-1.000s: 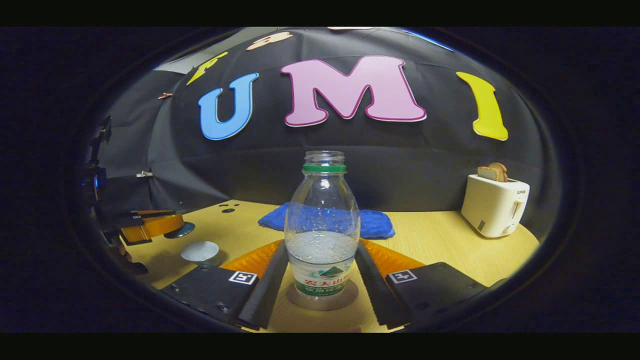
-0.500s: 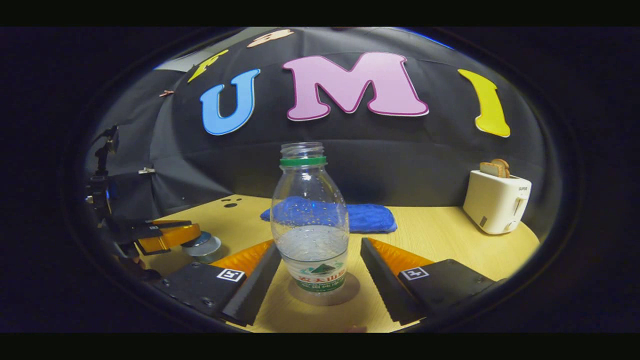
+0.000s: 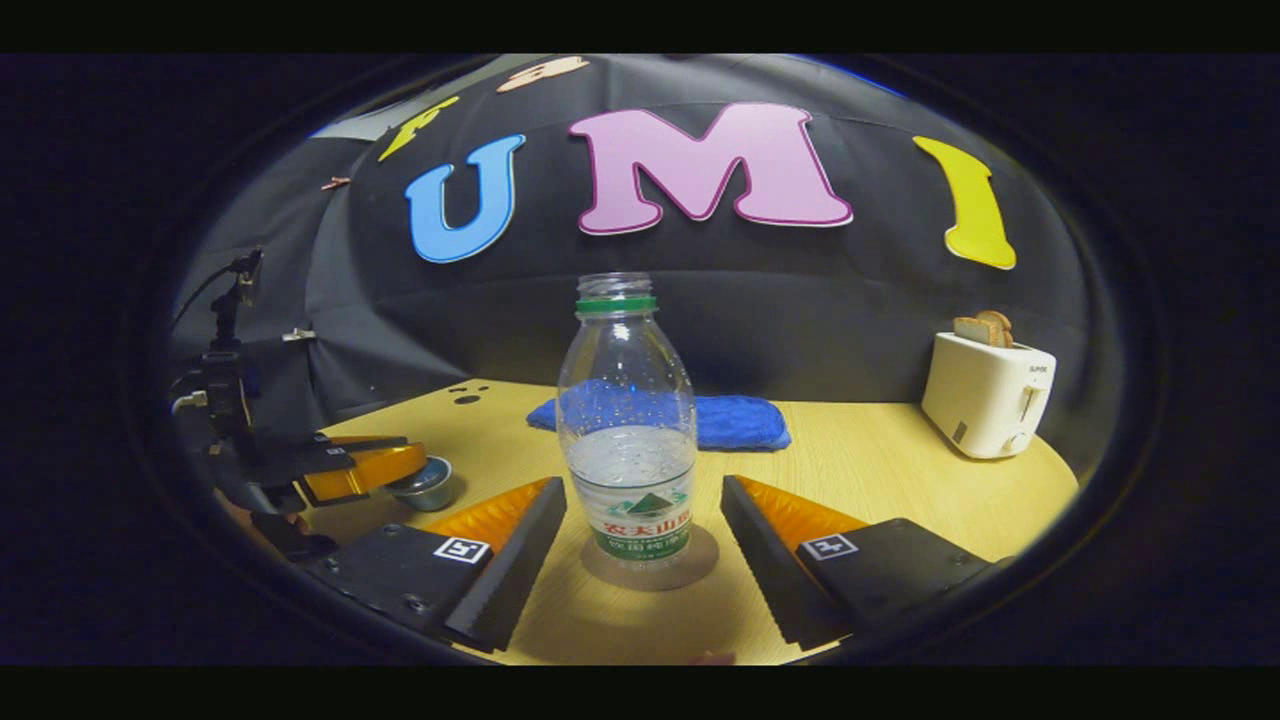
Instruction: Open the teacup lid with one hand, grasp the water bottle and pour water into the teacup with the other hand; after pouring, place the water bottle on the coaster and then close the teacup lid.
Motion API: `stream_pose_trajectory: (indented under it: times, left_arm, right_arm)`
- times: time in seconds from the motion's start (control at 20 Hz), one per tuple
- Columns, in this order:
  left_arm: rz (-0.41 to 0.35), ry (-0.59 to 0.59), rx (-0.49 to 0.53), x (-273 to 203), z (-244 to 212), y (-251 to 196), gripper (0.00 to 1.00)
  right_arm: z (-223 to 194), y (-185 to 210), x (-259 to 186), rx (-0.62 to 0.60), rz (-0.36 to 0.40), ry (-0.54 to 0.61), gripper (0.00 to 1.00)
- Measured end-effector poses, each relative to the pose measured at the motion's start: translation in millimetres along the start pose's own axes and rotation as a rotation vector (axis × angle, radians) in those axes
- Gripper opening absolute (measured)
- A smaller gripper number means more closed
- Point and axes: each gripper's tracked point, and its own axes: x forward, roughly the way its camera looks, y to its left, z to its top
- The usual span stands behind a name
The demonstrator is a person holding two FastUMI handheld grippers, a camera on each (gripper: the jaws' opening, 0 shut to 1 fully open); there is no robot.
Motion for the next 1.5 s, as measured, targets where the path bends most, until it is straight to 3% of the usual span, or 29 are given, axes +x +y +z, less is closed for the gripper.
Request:
stream_pose_trajectory:
  times: [0.15,0.25,0.4,0.55,0.6,0.65,0.7,1.2,1.5]
  left_arm:
    - [0.011,0.002,0.013,-0.7,0.0,-0.8,0.38]
    - [0.017,0.005,0.033,-0.2,-1.4,-0.2,0.35]
    - [0.022,-0.005,0.057,-5.0,6.1,-0.6,0.52]
    - [0.016,-0.030,0.044,-20.6,26.0,-5.5,0.55]
    - [0.008,-0.041,0.034,-30.0,35.6,-9.5,0.64]
    - [0.002,-0.052,0.032,-38.3,46.1,-12.9,0.63]
    - [0.000,-0.064,0.037,-46.1,57.5,-14.7,0.55]
    - [-0.006,-0.163,0.029,-136.0,205.7,-17.9,0.55]
    - [-0.029,-0.203,0.049,-175.2,253.3,-11.9,0.55]
  right_arm:
    - [2.2,-1.0,-3.6,-0.002,-0.003,-0.003,0.97]
    - [6.3,-1.0,-6.6,-0.002,-0.005,-0.007,0.97]
    - [15.1,-0.8,-12.9,-0.003,-0.008,-0.021,0.97]
    - [30.6,1.3,-24.4,-0.007,-0.017,-0.031,0.97]
    - [38.9,2.8,-29.1,-0.009,-0.017,-0.036,0.97]
    - [47.6,4.5,-33.2,-0.014,-0.022,-0.043,0.96]
    - [57.9,5.5,-38.1,-0.020,-0.025,-0.047,0.96]
    - [187.6,27.5,-114.9,-0.026,-0.058,-0.116,0.96]
    - [232.7,43.4,-158.8,0.033,-0.077,-0.160,0.97]
